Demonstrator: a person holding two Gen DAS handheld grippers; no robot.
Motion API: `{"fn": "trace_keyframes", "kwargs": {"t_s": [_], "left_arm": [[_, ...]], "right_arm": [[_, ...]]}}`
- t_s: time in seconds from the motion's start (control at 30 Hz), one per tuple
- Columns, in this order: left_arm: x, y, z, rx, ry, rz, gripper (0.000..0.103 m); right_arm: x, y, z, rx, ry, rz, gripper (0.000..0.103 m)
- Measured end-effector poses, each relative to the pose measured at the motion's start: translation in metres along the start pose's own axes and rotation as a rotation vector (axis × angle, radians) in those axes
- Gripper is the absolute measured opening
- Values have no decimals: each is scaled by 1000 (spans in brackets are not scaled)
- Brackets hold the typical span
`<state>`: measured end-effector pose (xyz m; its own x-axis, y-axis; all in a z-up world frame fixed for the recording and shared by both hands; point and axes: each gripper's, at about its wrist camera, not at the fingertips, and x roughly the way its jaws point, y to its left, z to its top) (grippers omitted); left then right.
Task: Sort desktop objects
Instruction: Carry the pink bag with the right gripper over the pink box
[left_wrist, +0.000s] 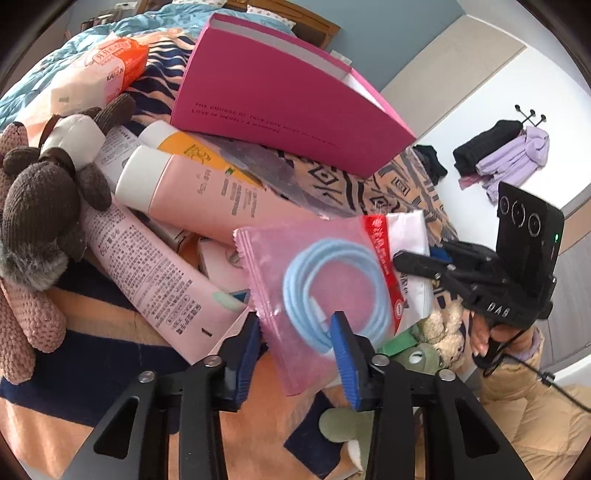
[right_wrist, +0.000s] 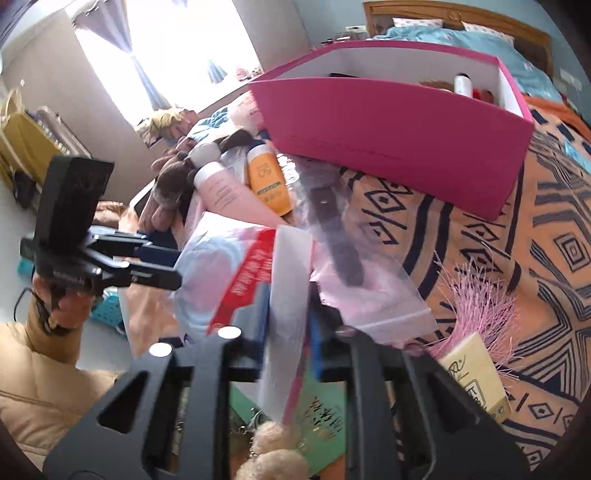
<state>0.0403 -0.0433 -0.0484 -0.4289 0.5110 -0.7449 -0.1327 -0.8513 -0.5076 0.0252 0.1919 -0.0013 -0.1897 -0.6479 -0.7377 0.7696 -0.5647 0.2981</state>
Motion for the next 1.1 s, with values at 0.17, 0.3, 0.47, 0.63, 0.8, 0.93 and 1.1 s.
{"fn": "trace_keyframes", "kwargs": {"t_s": [0.17,0.3,0.47,0.63,0.8,0.93,1.1], "left_arm": [[-11,1,9,12,-45,-4,22],[-10,-5,17,27,-61,-12,22],[-14,-12,31,37,-101,-9,22],[-30,-14,50,41,-178,39,14],[-43,-17,70,77,-233,84,14],[-50,-22,87,105,-260,105,14],[-57,-24,102,127,-278,123,13]], "right_arm": [[-1,7,4,-31,-24,0,15],[-8,10,12,-35,-65,10,15],[-12,19,27,-69,-99,8,15],[-25,20,45,-84,-154,11,15],[-37,20,64,-101,-214,10,15],[-44,21,80,-124,-255,0,15],[-46,12,95,-119,-280,-6,15]]}}
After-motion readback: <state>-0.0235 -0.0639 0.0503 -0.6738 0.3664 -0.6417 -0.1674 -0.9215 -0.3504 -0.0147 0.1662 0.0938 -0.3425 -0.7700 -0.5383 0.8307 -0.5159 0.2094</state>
